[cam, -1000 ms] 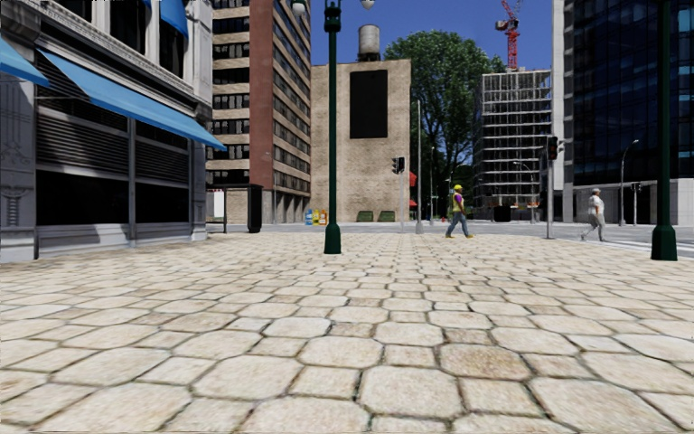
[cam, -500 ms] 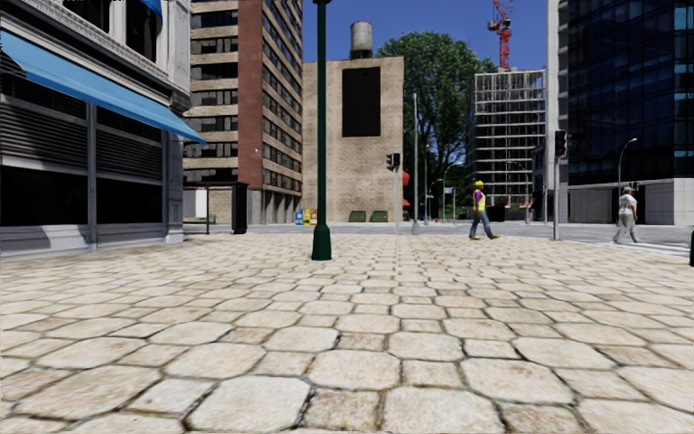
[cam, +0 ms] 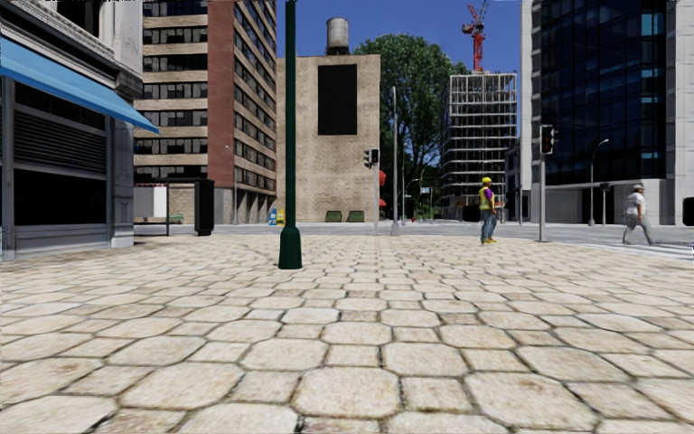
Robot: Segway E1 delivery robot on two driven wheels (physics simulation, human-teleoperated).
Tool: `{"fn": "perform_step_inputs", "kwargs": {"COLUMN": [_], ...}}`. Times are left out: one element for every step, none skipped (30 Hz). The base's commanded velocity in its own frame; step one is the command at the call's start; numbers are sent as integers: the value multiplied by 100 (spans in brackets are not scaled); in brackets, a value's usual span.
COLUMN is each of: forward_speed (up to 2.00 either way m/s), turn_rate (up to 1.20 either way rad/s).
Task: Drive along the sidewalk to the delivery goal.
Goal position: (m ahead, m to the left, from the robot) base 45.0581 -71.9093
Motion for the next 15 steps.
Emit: {"fn": "perform_step_inputs", "kwargs": {"forward_speed": [200, 200, 200, 200, 200, 200, 200, 200, 200, 200, 200, 200, 200, 200, 200], "turn_rate": [-28, -28, -28, -28, -28, -28, -28, -28, -28, -28, -28, -28, -28, -28, -28]}}
